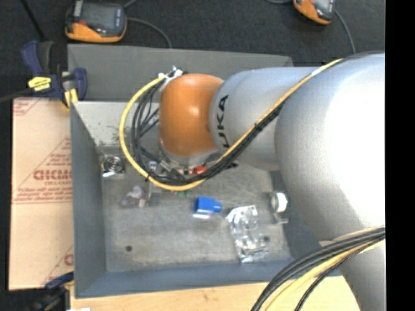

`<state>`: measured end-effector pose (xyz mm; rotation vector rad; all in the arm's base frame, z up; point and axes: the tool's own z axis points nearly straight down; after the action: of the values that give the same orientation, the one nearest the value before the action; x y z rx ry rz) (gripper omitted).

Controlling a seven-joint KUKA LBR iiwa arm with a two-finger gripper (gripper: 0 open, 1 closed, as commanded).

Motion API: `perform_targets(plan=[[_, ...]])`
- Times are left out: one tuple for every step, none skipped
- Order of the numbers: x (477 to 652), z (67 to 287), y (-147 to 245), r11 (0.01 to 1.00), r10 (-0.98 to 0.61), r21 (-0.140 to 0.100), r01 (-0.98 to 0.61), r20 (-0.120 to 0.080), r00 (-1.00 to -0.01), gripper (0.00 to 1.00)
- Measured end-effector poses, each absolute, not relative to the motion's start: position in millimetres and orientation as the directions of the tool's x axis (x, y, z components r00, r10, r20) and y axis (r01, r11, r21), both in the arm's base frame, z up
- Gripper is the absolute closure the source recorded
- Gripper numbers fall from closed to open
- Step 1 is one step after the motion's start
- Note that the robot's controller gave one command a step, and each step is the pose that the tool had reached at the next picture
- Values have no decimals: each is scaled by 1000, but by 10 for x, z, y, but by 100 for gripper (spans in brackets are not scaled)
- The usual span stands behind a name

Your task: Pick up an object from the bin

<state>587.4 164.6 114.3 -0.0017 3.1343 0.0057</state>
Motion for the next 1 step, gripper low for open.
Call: perform_targets(plan=[[5895, 1453, 1645, 1000, 1, 3, 1, -7, -1000, 100]])
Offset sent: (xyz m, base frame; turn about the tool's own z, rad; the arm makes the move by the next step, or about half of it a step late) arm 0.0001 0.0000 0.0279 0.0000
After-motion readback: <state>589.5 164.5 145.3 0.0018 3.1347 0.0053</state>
